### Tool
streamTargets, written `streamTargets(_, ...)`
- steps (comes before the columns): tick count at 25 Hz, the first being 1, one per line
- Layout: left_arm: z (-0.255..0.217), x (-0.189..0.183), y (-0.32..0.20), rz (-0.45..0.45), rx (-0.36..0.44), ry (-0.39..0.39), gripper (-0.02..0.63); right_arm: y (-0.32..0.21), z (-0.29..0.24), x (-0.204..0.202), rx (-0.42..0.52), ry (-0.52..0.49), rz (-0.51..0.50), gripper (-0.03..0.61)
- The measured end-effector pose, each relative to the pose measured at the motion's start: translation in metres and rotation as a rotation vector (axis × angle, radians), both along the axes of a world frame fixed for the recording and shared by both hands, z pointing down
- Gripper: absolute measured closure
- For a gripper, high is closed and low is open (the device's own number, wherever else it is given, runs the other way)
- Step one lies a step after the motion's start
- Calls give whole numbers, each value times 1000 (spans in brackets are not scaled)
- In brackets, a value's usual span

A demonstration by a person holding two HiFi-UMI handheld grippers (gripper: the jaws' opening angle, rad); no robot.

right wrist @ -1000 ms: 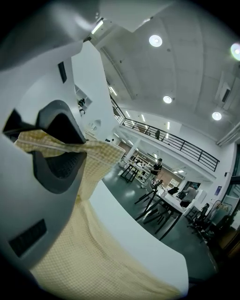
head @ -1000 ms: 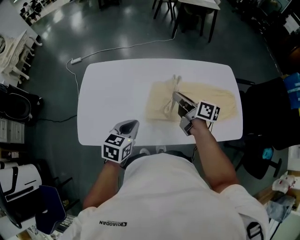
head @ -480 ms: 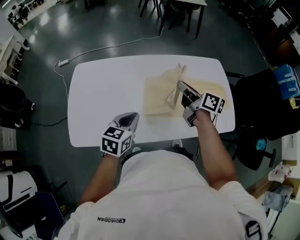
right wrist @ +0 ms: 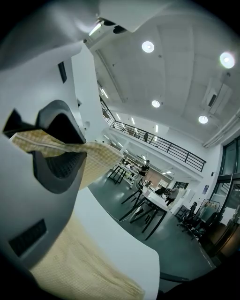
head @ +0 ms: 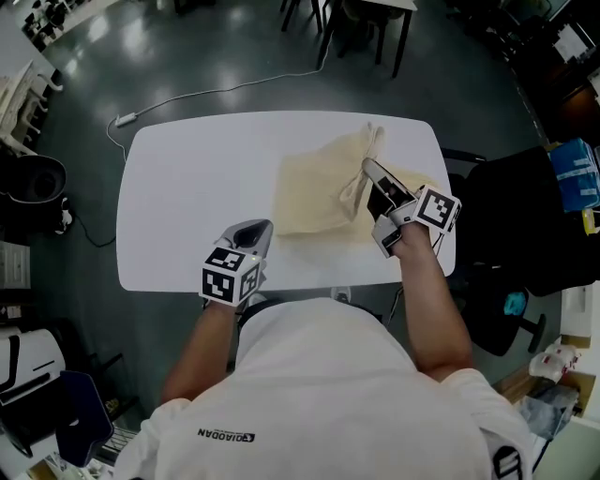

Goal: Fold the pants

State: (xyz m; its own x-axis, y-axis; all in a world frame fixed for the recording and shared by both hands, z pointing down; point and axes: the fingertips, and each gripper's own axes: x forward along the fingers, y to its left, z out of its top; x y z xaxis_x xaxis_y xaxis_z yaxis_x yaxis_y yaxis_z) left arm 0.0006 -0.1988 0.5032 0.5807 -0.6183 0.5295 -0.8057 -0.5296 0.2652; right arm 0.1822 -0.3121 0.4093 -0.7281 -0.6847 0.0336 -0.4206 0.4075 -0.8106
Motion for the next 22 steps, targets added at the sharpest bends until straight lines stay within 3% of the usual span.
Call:
streamTargets(6, -4, 92, -8, 3, -5, -27, 586, -9, 3, 95, 2, -19, -12, 505)
streamTargets(15, 4, 98, -6, 58, -2, -77, 586, -12, 14, 101, -5, -46, -12, 505)
streamTargets(22, 4, 137, -12, 88, 7, -96, 586, -16, 19, 138, -15, -23, -18, 503)
